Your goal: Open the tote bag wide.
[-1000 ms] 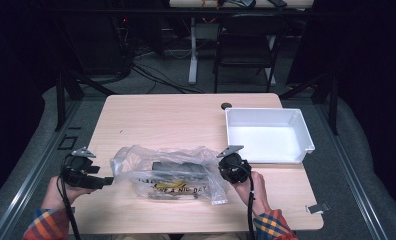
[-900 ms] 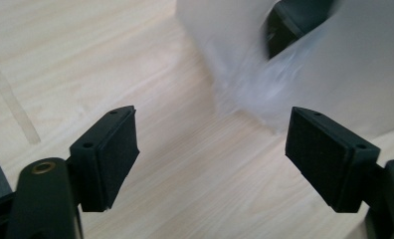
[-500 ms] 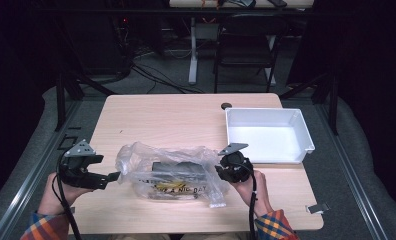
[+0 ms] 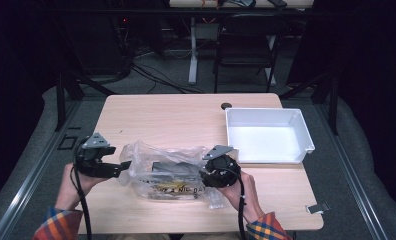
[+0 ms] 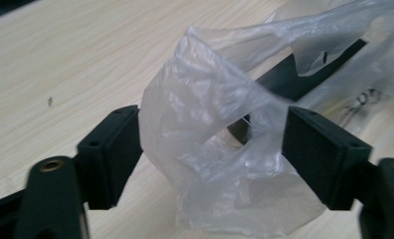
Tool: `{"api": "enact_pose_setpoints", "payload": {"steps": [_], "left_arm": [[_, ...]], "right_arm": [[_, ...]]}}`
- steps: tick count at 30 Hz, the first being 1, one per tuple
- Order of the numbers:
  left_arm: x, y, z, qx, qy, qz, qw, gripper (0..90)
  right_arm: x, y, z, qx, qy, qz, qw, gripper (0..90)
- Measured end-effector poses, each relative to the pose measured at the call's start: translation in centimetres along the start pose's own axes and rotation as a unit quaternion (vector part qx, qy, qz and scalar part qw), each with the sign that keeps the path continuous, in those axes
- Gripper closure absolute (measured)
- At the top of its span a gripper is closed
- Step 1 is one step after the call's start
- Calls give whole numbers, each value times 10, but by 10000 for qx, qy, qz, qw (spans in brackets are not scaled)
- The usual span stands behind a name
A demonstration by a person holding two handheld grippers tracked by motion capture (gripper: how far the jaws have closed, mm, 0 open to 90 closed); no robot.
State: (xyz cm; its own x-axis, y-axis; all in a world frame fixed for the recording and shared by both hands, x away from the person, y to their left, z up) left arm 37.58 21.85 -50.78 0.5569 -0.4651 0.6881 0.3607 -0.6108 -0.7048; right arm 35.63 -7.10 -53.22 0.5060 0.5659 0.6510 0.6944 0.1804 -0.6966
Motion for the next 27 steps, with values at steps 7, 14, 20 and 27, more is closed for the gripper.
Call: {"api": "enact_pose_setpoints", "payload": {"steps": [7,14,20,27], "left_arm": [[-15,45,25,-75,-361,216,9991,724],[-18,66,39,188,-428,268,9985,898],[-26,81,51,522,-406,493,9966,900],[-41,89,64,750,-512,947,9914,900]], "right_arm": [[-14,33,-10,-166,85,349,9992,772],[-17,53,-21,-318,210,378,9986,861],[-20,74,-25,-496,198,497,9973,884],[-30,91,-27,-571,148,877,9944,887]]}}
Point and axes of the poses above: each handheld gripper's, and its own axes: y roughly forward along the jaws, x roughly out of its top, z roughly to its left, the point moved 8 cm from there along y, roughly forward along the jaws, and after that the axes turned 14 degrees about -x, right-handed, at the moved point
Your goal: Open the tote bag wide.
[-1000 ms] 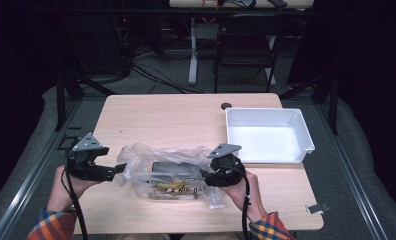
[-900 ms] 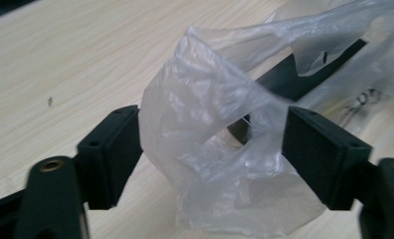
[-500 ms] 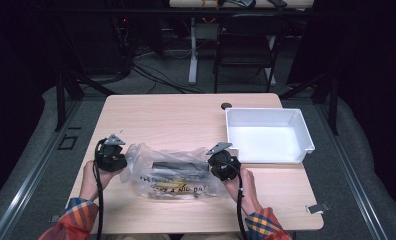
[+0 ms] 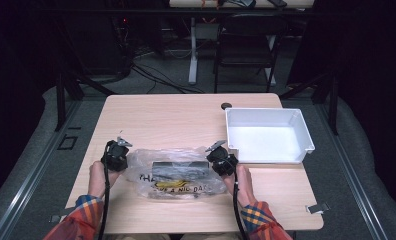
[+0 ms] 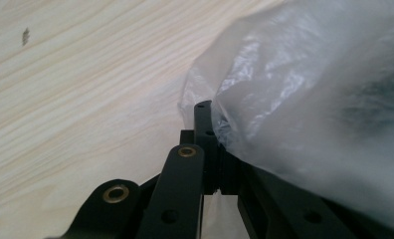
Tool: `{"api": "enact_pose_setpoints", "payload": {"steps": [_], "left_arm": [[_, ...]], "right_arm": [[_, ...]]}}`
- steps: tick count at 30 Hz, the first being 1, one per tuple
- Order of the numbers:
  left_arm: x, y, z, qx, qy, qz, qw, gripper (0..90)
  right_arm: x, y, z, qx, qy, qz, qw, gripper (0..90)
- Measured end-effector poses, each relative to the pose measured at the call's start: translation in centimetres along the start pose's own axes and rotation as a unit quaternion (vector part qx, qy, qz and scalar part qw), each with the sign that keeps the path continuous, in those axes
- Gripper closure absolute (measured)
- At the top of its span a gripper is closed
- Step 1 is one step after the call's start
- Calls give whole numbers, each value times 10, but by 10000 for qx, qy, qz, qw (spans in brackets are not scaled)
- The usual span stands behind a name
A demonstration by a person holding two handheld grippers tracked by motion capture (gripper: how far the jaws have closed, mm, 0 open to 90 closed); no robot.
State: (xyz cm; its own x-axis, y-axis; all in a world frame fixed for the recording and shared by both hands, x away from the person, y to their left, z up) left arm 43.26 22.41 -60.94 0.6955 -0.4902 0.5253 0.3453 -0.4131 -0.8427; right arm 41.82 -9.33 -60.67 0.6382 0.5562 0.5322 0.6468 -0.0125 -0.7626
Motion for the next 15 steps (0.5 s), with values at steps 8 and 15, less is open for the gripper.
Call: {"api": "enact_pose_setpoints", "payload": {"steps": [8,15], "left_arm": [[-11,0,9,334,69,413,9986,900],[-14,-2,10,103,3,463,9989,899]], "right_arm": [[-10,3,0,29,-214,336,9992,895],[-13,-2,2,90,-331,432,9985,887]]}}
Point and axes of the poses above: each handheld gripper's, and its own axes: y roughly forward along the jaws, x roughly out of its top, z roughly to its left, the point moved 8 cm from there along y, roughly forward along the jaws, and after that the axes turned 14 degrees about -x, right-handed, at the moved point
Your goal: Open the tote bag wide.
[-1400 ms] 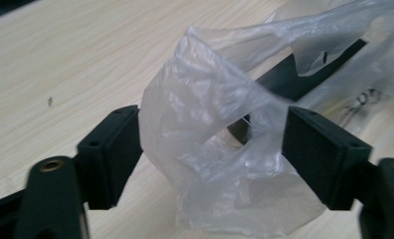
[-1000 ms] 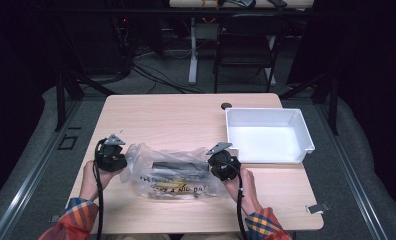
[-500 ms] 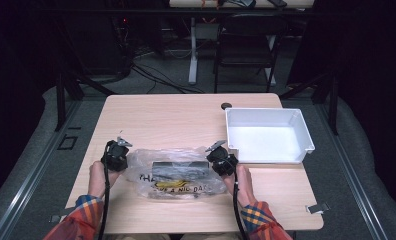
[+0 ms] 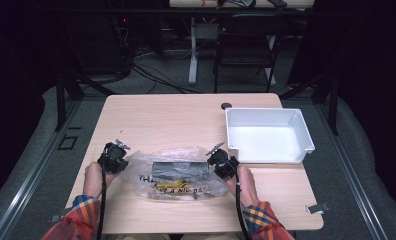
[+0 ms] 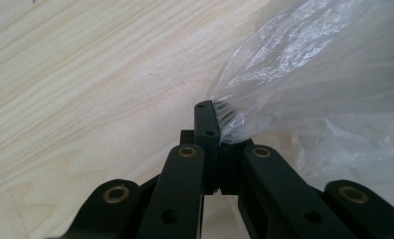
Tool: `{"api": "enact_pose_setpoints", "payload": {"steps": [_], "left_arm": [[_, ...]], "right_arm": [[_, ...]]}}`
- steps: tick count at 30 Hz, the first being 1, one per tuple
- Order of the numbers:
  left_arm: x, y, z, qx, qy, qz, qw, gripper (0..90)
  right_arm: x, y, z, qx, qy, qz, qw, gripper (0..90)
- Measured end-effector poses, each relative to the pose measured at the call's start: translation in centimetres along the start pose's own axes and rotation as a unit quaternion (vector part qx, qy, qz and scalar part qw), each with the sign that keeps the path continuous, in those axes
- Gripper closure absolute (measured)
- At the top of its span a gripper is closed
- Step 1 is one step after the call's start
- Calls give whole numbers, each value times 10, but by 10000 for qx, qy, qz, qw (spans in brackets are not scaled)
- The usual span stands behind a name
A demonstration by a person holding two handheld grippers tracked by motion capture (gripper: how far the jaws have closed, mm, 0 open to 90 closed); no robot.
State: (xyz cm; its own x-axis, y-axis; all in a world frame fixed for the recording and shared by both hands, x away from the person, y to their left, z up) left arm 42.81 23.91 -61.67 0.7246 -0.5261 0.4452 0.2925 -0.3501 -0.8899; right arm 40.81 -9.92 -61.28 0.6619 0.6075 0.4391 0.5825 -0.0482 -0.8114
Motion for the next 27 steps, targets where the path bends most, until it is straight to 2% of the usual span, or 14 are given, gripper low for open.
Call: {"api": "enact_pose_setpoints", "payload": {"steps": [3,4,6,8,9,10,14,15,16,17,22,25,26,27], "left_arm": [[-2,-7,3,-172,-129,-89,9997,828],[-2,-9,4,-233,-166,-120,9995,753],[-3,-17,5,-429,-221,-235,9986,698],[-5,-24,7,-498,-306,-271,9979,560],[-6,-27,9,-503,-331,-307,9977,491],[-7,-31,9,-581,-378,-367,9969,436],[-11,-49,15,-776,-556,-548,9939,283],[-13,-53,17,-828,-612,-603,9929,283],[-15,-56,18,-944,-587,-558,9922,246],[-19,-59,19,-1031,-575,-494,9918,246],[-24,-80,25,-1078,-664,-671,9897,188],[-20,-94,21,-1041,-565,-801,9897,179],[-19,-97,19,-1029,-532,-800,9900,176],[-18,-98,16,-1006,-476,-755,9909,170]], "right_arm": [[0,-1,-1,67,71,-34,9999,868],[0,-2,-1,111,115,-74,9998,862],[-1,-4,-3,141,118,-82,9998,858],[-1,-6,-3,215,140,-105,9996,855],[0,-6,-2,222,241,-171,9993,856],[-1,-7,-3,227,177,-133,9995,855],[0,-8,-2,246,167,-169,9994,856],[0,-8,-2,246,167,-169,9994,856],[0,-8,-1,265,188,-180,9993,856],[0,-8,-1,265,188,-180,9993,856],[1,-9,-1,267,214,-214,9992,855],[2,-9,1,289,186,-223,9992,855],[3,-8,4,314,286,-304,9986,855],[3,-9,2,292,199,-274,9990,856]]}}
Point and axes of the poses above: each handheld gripper's, and its own axes: y roughly forward along the jaws, x roughly out of its top, z roughly to its left, the point moved 8 cm from there along y, roughly forward along the jaws, and after that the axes turned 14 degrees about -x, right-handed, at the moved point
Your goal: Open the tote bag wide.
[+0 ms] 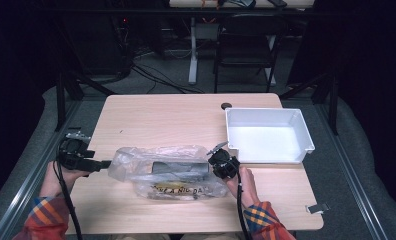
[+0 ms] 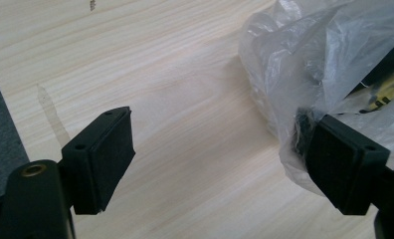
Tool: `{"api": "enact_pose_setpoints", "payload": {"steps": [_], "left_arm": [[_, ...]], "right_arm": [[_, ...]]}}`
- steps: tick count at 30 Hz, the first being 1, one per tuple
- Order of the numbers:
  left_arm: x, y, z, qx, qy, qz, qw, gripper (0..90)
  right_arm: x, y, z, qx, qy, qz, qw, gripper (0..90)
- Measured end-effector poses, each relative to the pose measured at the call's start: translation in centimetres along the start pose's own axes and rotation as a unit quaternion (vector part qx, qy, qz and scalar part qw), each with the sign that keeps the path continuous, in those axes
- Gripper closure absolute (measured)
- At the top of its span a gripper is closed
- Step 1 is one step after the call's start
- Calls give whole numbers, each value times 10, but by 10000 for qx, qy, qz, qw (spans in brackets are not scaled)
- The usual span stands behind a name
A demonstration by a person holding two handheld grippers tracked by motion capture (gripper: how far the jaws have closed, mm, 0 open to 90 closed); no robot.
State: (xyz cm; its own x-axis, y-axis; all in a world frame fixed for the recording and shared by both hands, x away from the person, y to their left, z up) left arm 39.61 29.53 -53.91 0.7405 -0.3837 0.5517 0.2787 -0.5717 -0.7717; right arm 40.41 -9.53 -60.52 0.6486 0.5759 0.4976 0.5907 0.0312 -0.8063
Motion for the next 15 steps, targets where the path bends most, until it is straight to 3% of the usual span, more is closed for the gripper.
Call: {"api": "enact_pose_setpoints", "payload": {"steps": [3,6,9,15], "left_arm": [[-1,4,-1,123,70,126,9998,163],[1,11,-6,-206,122,17,9997,155],[7,8,-19,-492,213,-144,9985,154],[14,-6,-39,-549,493,-103,9972,152]], "right_arm": [[0,0,-1,1,11,-14,10000,856],[1,-1,-2,50,91,-54,9999,857],[1,-1,-1,62,84,-73,9999,857],[2,-1,-1,58,76,-78,9999,857]]}}
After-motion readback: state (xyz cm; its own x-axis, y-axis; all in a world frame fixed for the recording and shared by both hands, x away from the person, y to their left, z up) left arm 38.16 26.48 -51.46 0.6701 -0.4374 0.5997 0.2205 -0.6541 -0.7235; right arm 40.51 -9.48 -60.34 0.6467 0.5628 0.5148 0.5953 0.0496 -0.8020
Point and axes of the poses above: each handheld gripper's, and its own axes: y roughly forward along the jaws, x roughly out of its top, z roughly to its left, the point moved 8 cm from there along y, roughly forward along the jaws, and after that the axes turned 14 degrees about -x, right-handed, at the moved point
